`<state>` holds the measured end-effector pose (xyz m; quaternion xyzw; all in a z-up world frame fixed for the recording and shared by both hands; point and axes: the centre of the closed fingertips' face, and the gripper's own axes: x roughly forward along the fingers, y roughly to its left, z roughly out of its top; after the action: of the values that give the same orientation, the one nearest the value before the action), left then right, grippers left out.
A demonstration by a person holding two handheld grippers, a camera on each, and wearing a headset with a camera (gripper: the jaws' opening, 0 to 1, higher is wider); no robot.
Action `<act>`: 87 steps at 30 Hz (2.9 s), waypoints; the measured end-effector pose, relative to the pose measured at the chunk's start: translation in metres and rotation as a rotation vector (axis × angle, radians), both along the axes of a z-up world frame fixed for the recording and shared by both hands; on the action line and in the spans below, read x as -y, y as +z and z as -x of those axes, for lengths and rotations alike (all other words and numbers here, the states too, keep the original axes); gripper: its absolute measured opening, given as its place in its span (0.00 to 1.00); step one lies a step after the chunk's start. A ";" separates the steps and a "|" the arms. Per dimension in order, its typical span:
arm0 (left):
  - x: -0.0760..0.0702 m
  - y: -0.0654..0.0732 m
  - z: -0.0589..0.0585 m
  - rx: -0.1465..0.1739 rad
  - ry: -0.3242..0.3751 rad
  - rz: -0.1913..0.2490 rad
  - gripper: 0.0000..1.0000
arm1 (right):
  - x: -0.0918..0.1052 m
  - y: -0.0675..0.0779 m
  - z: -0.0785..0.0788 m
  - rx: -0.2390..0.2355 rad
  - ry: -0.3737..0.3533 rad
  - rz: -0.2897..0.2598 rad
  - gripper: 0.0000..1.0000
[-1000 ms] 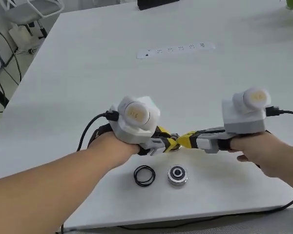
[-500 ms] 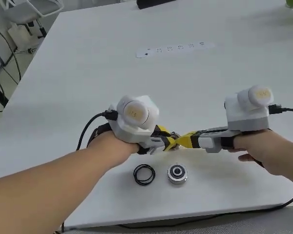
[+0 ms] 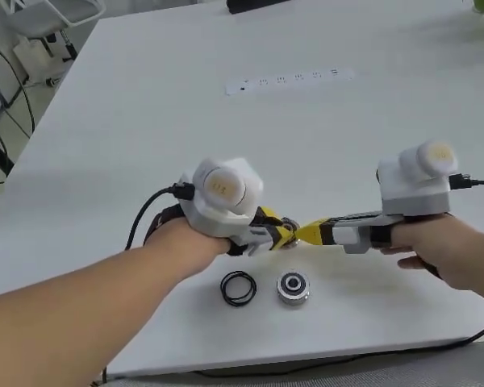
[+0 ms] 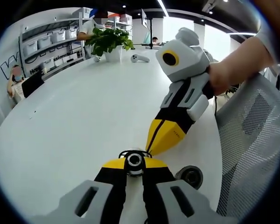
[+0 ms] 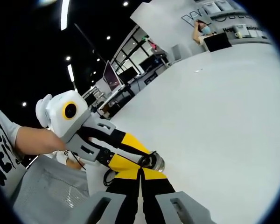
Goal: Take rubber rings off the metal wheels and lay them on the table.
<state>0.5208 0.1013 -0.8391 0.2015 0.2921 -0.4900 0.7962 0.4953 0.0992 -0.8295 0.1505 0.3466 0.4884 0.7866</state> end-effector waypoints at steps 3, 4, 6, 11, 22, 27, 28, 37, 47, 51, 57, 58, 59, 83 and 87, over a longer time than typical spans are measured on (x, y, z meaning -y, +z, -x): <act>0.000 0.000 0.000 0.002 0.003 0.005 0.07 | 0.000 -0.001 -0.004 0.017 -0.023 0.016 0.00; 0.000 0.000 0.000 0.003 0.004 0.008 0.07 | 0.001 -0.001 -0.006 0.022 -0.032 0.020 0.00; 0.000 0.000 0.000 0.003 0.005 0.008 0.07 | 0.000 -0.001 -0.008 0.027 -0.036 0.023 0.00; 0.000 0.000 0.000 -0.003 0.003 0.002 0.07 | -0.001 -0.001 -0.009 0.036 -0.038 0.034 0.00; 0.001 0.000 0.001 -0.011 0.023 0.001 0.08 | -0.001 -0.001 -0.009 0.034 -0.038 0.032 0.00; 0.001 0.001 0.003 -0.043 0.035 0.013 0.11 | -0.002 0.002 -0.009 0.031 -0.037 0.021 0.00; 0.001 0.001 0.003 -0.041 0.031 0.009 0.11 | -0.002 0.002 -0.009 0.033 -0.037 0.020 0.00; -0.002 0.014 0.007 -0.028 0.019 0.041 0.14 | -0.003 0.006 -0.008 0.015 -0.033 -0.005 0.00; -0.011 0.033 0.019 -0.019 0.008 0.084 0.24 | -0.005 0.015 -0.006 0.014 -0.025 -0.032 0.00; -0.018 0.040 0.024 -0.025 0.021 0.097 0.29 | -0.006 0.020 -0.006 0.016 -0.028 -0.048 0.00; -0.030 0.049 0.035 -0.026 0.024 0.112 0.36 | -0.009 0.022 -0.001 0.009 -0.013 -0.052 0.00; -0.031 0.050 0.037 -0.026 0.025 0.112 0.37 | -0.009 0.022 -0.001 0.010 -0.012 -0.054 0.00; -0.033 0.050 0.039 -0.028 0.026 0.110 0.38 | -0.010 0.023 0.000 0.010 -0.012 -0.058 0.00; -0.085 0.067 0.071 -0.029 0.072 0.117 0.53 | -0.034 0.033 0.031 -0.033 0.086 -0.072 0.00; -0.090 0.067 0.076 -0.032 0.080 0.119 0.54 | -0.039 0.031 0.037 -0.042 0.109 -0.063 0.00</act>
<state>0.4448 0.1917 -0.7724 0.1343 0.2829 -0.4773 0.8210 0.4583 0.1381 -0.7987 0.1660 0.3552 0.5379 0.7463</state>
